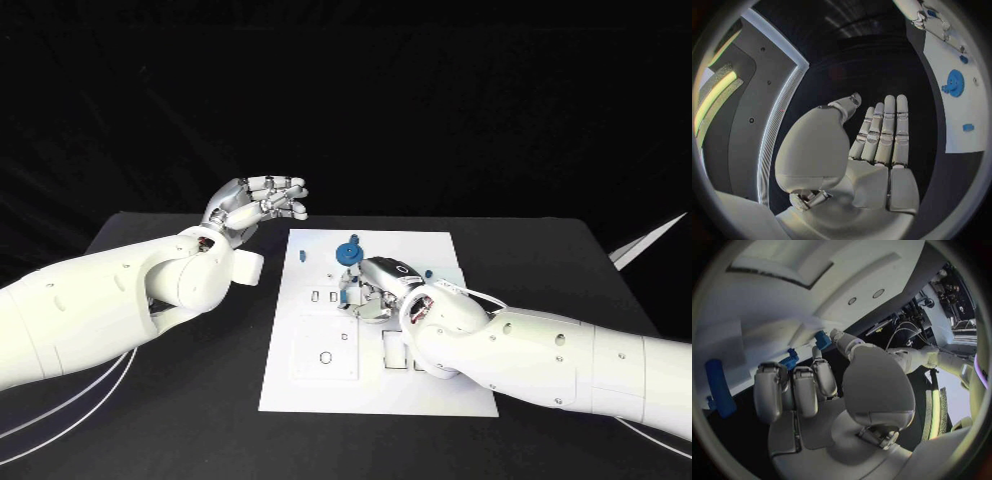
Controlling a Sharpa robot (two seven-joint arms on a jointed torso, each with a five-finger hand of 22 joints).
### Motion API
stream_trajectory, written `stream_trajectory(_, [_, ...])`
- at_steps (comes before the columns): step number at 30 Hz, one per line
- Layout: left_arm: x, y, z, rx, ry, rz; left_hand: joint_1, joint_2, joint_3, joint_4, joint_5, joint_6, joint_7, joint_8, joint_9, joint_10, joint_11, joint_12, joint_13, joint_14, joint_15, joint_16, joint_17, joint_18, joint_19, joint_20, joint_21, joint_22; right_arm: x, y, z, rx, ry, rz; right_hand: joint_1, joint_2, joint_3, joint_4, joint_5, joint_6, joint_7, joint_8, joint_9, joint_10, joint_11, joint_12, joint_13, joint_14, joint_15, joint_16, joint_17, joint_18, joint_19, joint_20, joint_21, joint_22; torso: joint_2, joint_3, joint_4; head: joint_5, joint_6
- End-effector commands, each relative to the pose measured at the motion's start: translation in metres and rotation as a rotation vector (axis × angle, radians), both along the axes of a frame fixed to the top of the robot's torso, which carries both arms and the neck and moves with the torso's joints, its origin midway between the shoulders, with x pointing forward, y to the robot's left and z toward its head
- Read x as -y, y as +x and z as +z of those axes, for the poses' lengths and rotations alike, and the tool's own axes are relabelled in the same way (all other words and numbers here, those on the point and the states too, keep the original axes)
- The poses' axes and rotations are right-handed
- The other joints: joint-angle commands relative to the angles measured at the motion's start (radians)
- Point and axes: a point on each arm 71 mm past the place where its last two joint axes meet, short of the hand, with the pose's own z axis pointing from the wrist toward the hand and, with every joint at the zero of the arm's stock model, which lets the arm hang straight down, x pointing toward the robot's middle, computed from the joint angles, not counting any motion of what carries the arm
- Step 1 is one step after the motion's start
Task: Assemble the parts on the task board
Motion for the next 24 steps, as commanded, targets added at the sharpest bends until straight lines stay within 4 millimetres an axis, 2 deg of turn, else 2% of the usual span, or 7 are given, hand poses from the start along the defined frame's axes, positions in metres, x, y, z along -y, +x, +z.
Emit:
stream_trajectory(1, [0.001,0.000,0.001,0.001,-0.002,-0.004,-0.026,-0.003,0.013,-0.009,0.009,-0.011,0.008,0.010,0.020,0.008,0.001,-0.002,0.016,0.023,-0.007,0.005,-0.003,0.022,0.035,0.002,-0.006,-0.011,0.000,-0.001,0.001,0.006,0.010,0.000,0.014,-0.004,-0.089,0.017,-0.020,-0.039,0.007,-0.020,-0.011,-0.025,0.005,-0.017,0.020,0.077,0.005,-0.008,0.165,-0.003,0.015,0.019,-0.009,0.174,0.000,0.0000,0.0000,-0.001,-0.001])
stream_trajectory(8, [0.001,0.001,-0.001,-0.011,0.023,0.000,-0.034,-0.007,0.008,-0.010,0.009,-0.013,0.005,0.008,0.021,0.006,-0.003,-0.004,0.015,0.060,-0.016,0.044,0.018,0.022,0.080,-0.012,0.037,0.007,0.006,-0.004,0.007,0.042,0.071,-0.007,0.151,0.027,-0.308,0.149,-0.015,-0.089,0.025,-0.051,-0.033,-0.042,0.020,-0.027,0.001,0.076,0.020,-0.011,0.160,0.000,0.013,0.030,-0.024,0.170,-0.002,0.0005,-0.0004,-0.004,-0.001])
stream_trajectory(15, [0.006,0.006,-0.015,-0.135,0.174,-0.071,-0.113,-0.032,-0.074,0.055,0.010,-0.014,-0.024,0.047,0.050,0.073,-0.038,0.124,0.087,0.111,-0.050,0.258,0.154,0.020,0.154,-0.045,0.151,0.061,0.019,-0.001,0.032,0.038,0.185,0.029,0.193,0.038,-0.334,0.200,-0.001,-0.083,0.024,-0.041,-0.031,-0.053,0.021,-0.034,-0.010,0.074,0.020,-0.015,0.154,0.007,-0.002,0.033,-0.055,0.155,-0.008,0.0013,-0.0008,-0.007,0.006])
stream_trajectory(17, [0.009,0.007,-0.021,-0.175,0.241,-0.094,-0.141,-0.035,-0.143,0.105,0.011,-0.014,-0.042,0.140,0.106,0.089,-0.064,0.328,0.220,0.191,-0.075,0.444,0.278,0.019,0.210,-0.067,0.241,0.109,0.025,0.001,0.042,0.015,0.233,0.039,0.207,0.052,-0.322,0.197,0.013,-0.075,0.021,-0.031,-0.027,-0.058,0.018,-0.036,-0.013,0.073,0.018,-0.016,0.153,0.009,-0.007,0.032,-0.066,0.150,-0.012,0.0020,-0.0016,-0.008,0.005])
stream_trajectory(18, [0.010,0.007,-0.023,-0.194,0.276,-0.102,-0.112,-0.012,-0.201,0.158,0.011,-0.076,-0.042,0.262,0.189,-0.074,-0.064,0.622,0.439,0.204,-0.074,0.606,0.442,-0.005,0.182,-0.097,0.321,0.161,0.030,0.002,0.047,-0.001,0.257,0.038,0.208,0.053,-0.321,0.197,0.015,-0.074,0.021,-0.030,-0.027,-0.058,0.018,-0.036,-0.013,0.073,0.017,-0.016,0.153,0.009,-0.008,0.032,-0.067,0.150,-0.014,0.0018,-0.0015,-0.009,0.003])
stream_trajectory(20, [0.012,0.008,-0.028,-0.229,0.346,-0.123,-0.093,-0.005,-0.216,0.172,0.013,-0.039,-0.068,0.358,0.242,-0.037,-0.092,0.783,0.528,0.400,-0.103,0.799,0.666,-0.004,0.303,-0.095,0.455,0.342,0.039,0.004,0.055,-0.038,0.295,0.020,0.213,0.059,-0.311,0.196,0.036,-0.062,0.017,-0.015,-0.022,-0.061,0.014,-0.036,-0.014,0.073,0.015,-0.017,0.152,0.011,-0.011,0.029,-0.075,0.146,-0.018,0.0020,-0.0014,-0.008,0.002])
stream_trajectory(24, [0.018,0.008,-0.038,-0.313,0.506,-0.178,-0.112,0.017,-0.235,0.196,0.012,-0.048,-0.095,0.466,0.314,0.001,-0.116,0.973,0.679,0.495,-0.126,0.903,0.806,-0.031,0.401,-0.116,0.578,0.529,0.063,0.011,0.068,-0.136,0.366,-0.053,0.187,0.075,-0.304,0.200,0.044,-0.059,0.015,-0.001,-0.017,-0.066,0.012,-0.038,-0.018,0.072,0.012,-0.019,0.150,0.014,-0.017,0.027,-0.089,0.140,-0.028,0.0033,-0.0022,-0.005,-0.002])
